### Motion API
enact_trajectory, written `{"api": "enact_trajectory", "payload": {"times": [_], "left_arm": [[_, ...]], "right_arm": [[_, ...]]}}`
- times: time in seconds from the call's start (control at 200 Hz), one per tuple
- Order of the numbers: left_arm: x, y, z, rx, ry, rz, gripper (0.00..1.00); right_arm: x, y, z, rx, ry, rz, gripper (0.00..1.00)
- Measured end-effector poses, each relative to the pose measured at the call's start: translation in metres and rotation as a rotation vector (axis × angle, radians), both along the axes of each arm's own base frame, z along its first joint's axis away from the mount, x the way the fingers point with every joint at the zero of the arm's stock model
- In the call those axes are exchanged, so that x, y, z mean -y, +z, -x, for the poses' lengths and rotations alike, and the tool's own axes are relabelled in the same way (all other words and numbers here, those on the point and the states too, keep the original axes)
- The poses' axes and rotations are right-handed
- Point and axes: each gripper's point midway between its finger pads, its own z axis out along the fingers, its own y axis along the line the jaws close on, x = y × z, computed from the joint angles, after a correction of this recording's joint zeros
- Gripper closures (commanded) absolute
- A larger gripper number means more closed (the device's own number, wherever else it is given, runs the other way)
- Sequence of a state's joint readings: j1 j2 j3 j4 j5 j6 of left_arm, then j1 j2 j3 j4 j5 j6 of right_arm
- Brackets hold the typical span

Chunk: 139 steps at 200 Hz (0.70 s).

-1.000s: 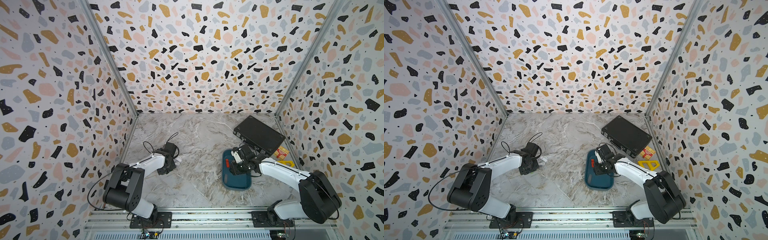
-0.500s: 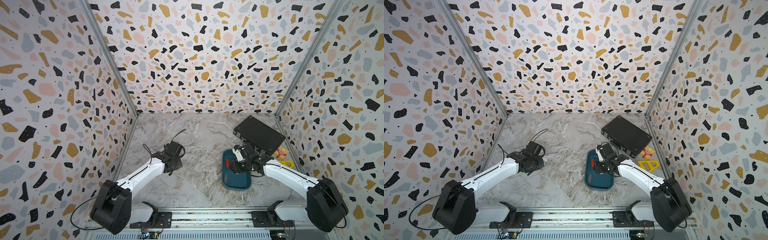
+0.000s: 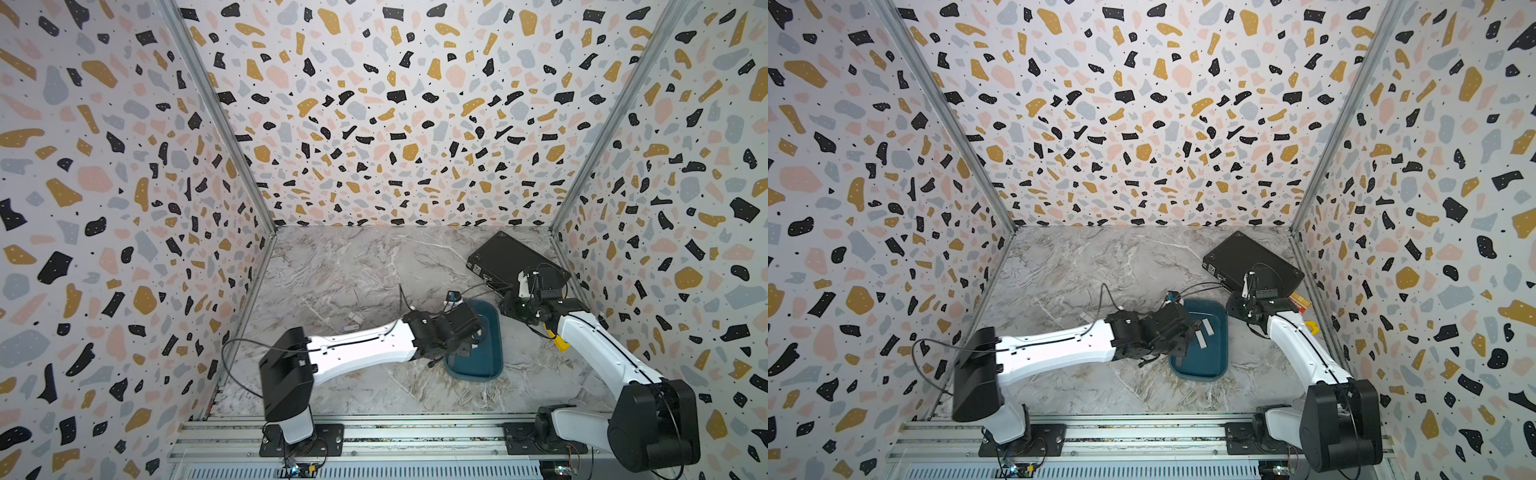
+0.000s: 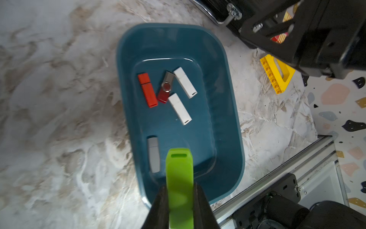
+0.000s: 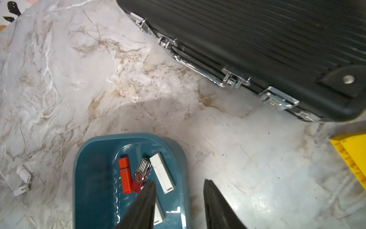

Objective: Put the usb flash drive into the storage box
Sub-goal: Place the USB flash in the storage box.

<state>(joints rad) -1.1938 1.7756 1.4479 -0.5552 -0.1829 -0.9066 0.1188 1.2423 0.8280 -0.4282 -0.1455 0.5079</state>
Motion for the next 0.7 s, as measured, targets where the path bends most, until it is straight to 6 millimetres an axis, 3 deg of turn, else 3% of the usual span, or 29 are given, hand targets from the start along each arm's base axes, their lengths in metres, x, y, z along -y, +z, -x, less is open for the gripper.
{"api": "enact_trajectory", "payload": {"times": [0.095, 0.32, 0.696], "left_arm": [[0.019, -0.025, -0.001, -0.018, -0.010, -0.049, 0.84], [0.027, -0.071, -0.014, -0.051, 0.014, -0.172, 0.79], [0.024, -0.089, -0.041, -0.078, 0.056, -0.206, 0.53]], "right_arm": [[0.006, -0.004, 0.001, -0.013, -0.025, -0.014, 0.56], [0.010, -0.017, 0.010, -0.050, -0.038, -0.017, 0.56], [0.011, -0.021, 0.013, -0.061, -0.038, -0.016, 0.55]]}}
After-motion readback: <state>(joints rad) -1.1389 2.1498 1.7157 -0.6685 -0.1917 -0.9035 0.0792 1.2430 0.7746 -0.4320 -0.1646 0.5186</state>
